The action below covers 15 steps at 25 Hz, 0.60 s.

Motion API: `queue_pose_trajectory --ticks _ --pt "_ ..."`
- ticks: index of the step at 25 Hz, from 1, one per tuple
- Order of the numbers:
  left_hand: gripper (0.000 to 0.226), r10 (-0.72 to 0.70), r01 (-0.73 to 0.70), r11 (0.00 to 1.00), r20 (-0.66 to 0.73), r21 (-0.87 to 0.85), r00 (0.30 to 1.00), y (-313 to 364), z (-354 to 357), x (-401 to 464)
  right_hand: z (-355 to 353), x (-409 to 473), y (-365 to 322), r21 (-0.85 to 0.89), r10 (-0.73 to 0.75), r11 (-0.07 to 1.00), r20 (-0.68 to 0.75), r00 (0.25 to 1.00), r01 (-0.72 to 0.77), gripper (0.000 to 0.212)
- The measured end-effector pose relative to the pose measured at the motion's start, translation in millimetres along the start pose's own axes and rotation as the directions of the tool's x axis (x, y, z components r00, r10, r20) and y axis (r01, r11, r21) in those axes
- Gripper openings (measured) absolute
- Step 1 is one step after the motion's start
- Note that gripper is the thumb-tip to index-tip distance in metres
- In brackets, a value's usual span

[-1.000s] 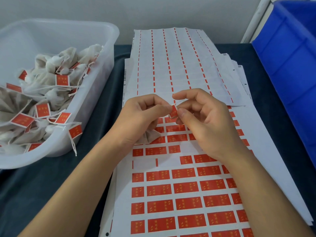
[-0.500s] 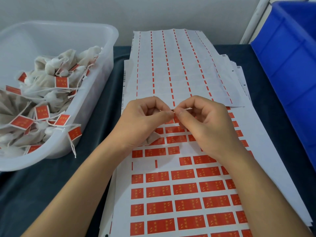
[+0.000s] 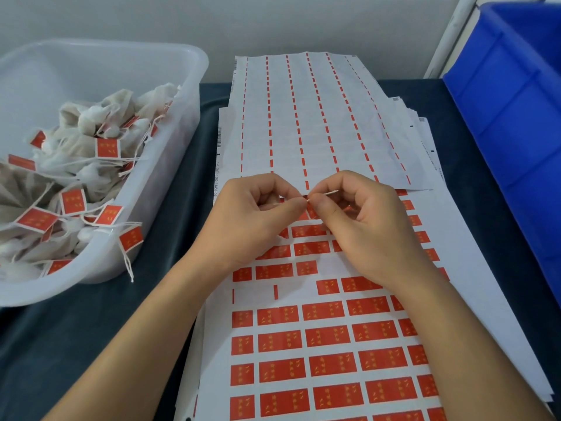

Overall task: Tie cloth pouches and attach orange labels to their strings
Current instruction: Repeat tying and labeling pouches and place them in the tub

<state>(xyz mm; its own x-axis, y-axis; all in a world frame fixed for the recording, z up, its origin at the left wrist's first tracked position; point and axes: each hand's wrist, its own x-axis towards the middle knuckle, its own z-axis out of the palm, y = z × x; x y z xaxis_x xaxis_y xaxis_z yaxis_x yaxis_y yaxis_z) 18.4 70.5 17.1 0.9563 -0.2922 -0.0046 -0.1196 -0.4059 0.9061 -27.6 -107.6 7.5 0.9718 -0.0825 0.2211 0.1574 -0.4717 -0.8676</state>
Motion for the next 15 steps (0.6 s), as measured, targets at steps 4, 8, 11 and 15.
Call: queue_pose_trajectory --ticks 4,8,11,15 --pt "0.015 0.033 -0.033 0.999 -0.012 0.002 0.999 -3.9 0.2 -0.5 -1.7 -0.7 -0.1 0.035 -0.003 0.999 0.026 1.0 0.002 0.005" --pt "0.014 0.068 -0.069 0.997 0.025 0.02 0.997 -6.1 1.7 -0.4 1.1 -2.8 -1.1 0.007 -0.043 0.999 0.039 0.998 0.043 0.007" --pt "0.013 0.081 -0.081 0.997 -0.003 0.014 0.997 -5.6 3.2 -0.8 2.6 -2.4 -1.5 0.045 -0.045 0.998 0.028 0.999 0.044 0.006" --pt "0.013 0.108 -0.108 0.993 0.014 0.047 0.994 -5.1 3.5 -1.6 2.6 -1.7 -1.5 0.009 -0.068 0.998 0.017 0.998 0.068 0.007"
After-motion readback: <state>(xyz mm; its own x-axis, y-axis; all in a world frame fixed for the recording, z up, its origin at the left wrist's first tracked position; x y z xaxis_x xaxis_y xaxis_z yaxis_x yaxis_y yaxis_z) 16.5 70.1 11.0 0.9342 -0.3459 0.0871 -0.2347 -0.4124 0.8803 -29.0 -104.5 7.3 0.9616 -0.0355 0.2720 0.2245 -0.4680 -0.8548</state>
